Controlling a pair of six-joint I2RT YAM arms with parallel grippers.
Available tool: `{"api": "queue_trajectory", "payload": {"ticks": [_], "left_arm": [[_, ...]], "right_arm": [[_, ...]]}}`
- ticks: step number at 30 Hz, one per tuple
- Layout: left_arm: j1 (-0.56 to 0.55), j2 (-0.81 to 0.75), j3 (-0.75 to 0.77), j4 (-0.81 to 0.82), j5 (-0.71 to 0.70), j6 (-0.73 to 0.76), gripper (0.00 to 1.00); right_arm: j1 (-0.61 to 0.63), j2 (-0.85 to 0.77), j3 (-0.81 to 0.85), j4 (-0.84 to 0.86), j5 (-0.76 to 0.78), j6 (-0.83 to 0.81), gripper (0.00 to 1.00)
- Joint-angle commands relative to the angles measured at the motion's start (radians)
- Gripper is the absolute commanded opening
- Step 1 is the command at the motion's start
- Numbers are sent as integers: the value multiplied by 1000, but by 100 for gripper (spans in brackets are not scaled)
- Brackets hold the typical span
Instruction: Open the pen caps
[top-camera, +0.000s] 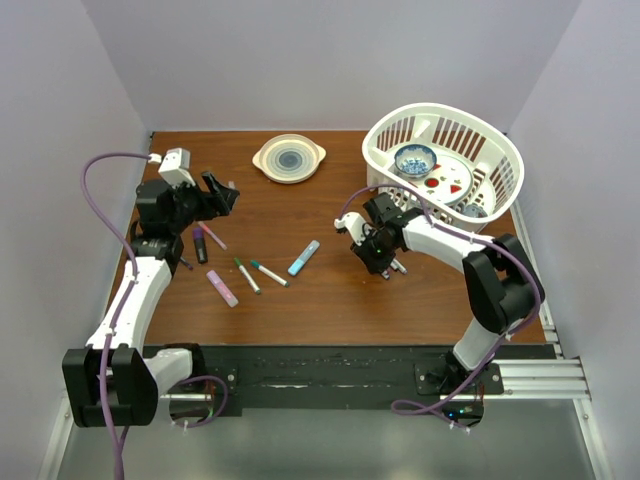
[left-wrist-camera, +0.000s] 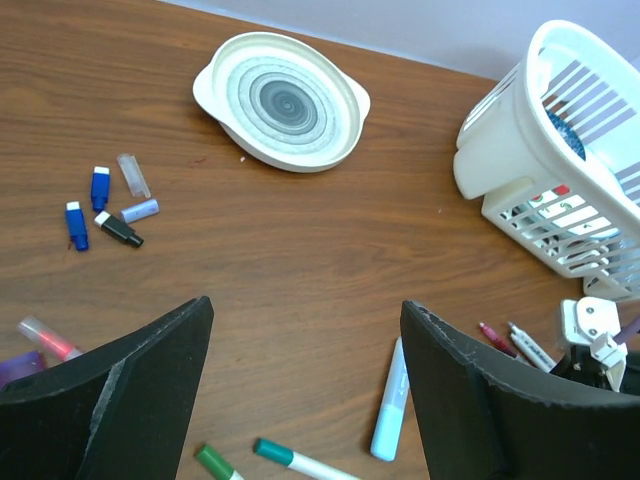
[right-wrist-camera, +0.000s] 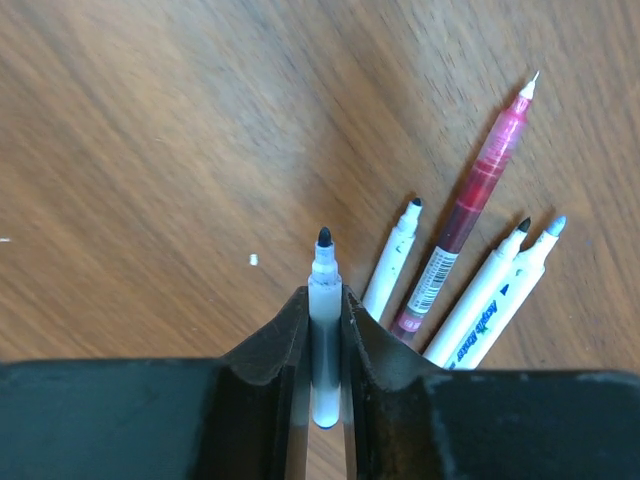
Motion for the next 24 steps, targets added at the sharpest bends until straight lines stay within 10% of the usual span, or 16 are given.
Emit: {"api": "queue_trajectory", "payload": {"ticks": [1, 24], "left_arm": [[2, -11, 6, -6, 31, 57, 81], [79, 167, -44, 101, 261, -158, 97]], "right_arm": [[1, 13, 34, -5, 50, -15, 20], [-22, -122, 49, -48, -125, -91, 31]]}}
